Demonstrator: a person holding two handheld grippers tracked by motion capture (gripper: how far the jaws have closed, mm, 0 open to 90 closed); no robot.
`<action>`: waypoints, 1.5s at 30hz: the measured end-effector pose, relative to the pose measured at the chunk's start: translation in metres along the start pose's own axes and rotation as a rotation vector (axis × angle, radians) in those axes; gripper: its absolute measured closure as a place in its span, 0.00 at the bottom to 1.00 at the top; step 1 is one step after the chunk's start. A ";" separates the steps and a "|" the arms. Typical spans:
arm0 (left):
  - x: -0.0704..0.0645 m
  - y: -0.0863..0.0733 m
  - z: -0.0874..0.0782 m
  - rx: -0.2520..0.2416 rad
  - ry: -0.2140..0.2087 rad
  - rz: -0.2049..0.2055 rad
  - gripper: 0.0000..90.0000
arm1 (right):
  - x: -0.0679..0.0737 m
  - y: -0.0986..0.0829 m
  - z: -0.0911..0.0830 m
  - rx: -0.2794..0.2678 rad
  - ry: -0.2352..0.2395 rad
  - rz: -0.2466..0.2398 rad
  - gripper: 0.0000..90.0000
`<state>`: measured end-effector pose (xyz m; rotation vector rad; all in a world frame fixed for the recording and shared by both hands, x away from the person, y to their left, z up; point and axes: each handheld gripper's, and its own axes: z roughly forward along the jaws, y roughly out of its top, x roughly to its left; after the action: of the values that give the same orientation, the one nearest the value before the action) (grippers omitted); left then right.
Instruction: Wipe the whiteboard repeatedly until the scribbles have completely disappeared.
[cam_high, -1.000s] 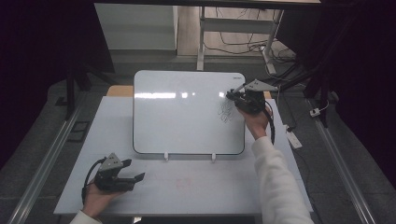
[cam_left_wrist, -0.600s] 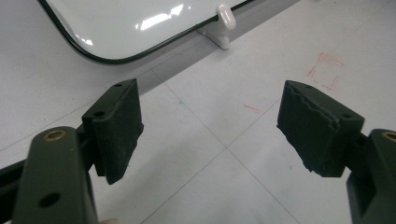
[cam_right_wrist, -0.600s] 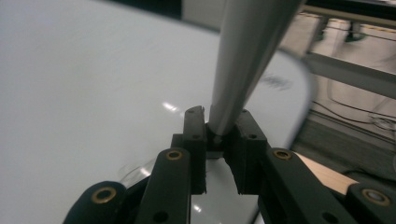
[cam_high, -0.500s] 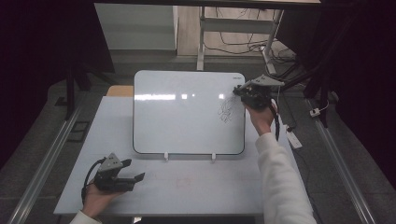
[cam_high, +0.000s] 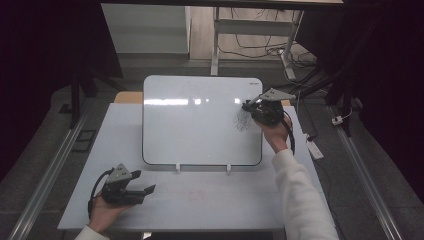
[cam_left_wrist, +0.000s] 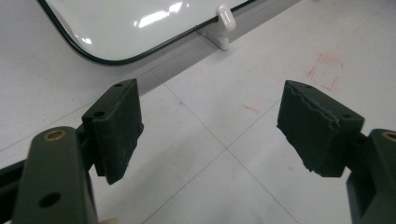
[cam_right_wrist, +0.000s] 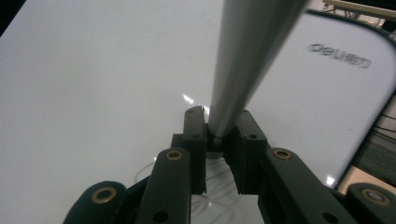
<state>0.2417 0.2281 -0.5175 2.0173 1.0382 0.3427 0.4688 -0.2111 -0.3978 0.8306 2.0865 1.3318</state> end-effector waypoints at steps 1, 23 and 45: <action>0.000 0.000 -0.001 -0.003 -0.001 0.001 0.26 | -0.007 0.000 -0.003 -0.020 -0.039 0.031 0.86; -0.001 0.001 0.000 -0.003 -0.004 0.004 0.26 | 0.018 -0.004 0.007 -0.011 -0.008 -0.016 0.86; -0.002 0.001 0.000 -0.004 -0.008 0.006 0.26 | 0.021 -0.011 0.005 -0.024 -0.010 0.040 0.86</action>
<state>0.2408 0.2265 -0.5165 2.0167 1.0262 0.3392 0.4560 -0.1965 -0.4116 0.8708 2.0528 1.3679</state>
